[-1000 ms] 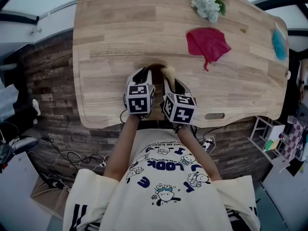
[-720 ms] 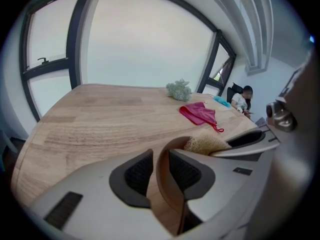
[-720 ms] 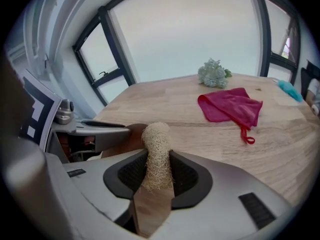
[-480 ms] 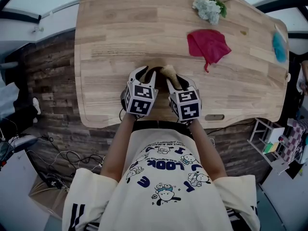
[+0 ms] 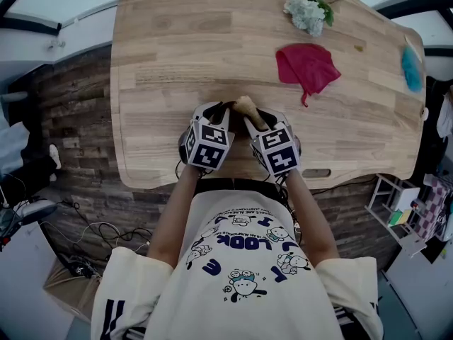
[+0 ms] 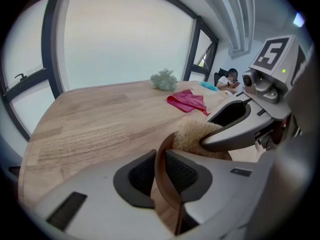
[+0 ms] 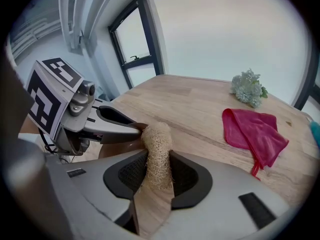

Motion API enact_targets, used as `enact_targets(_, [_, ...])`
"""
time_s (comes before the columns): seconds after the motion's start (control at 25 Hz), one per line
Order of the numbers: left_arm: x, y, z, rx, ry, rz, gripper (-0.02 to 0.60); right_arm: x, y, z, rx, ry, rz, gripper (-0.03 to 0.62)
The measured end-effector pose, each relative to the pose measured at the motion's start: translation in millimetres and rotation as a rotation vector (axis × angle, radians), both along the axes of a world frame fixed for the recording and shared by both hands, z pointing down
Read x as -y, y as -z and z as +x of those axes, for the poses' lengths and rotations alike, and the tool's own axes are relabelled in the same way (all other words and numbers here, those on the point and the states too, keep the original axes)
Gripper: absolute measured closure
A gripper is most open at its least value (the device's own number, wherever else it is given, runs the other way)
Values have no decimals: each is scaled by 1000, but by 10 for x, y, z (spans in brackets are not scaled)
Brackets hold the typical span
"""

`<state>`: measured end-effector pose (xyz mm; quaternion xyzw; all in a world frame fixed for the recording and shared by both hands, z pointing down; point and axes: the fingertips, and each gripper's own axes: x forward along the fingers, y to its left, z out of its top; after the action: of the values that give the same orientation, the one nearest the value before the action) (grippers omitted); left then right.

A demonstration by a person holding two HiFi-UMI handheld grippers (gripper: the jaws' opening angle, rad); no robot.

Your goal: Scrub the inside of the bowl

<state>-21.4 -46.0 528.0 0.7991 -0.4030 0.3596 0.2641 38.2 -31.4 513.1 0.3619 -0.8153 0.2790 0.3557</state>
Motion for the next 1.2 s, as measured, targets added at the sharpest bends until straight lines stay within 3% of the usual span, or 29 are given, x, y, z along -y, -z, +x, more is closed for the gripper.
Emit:
enact_targets(0.36, [7, 1, -19, -72, 120, -18, 506, 18, -33, 39, -7, -76, -6, 461])
enact_targets(0.96, [-13, 10, -63, -101, 266, -11, 506, -56, -57, 154, -4, -290, -26, 462])
enact_targets(1.2, [-12, 12, -89, -102, 321, 5, 506, -140, -56, 199, 45, -415, -55, 462])
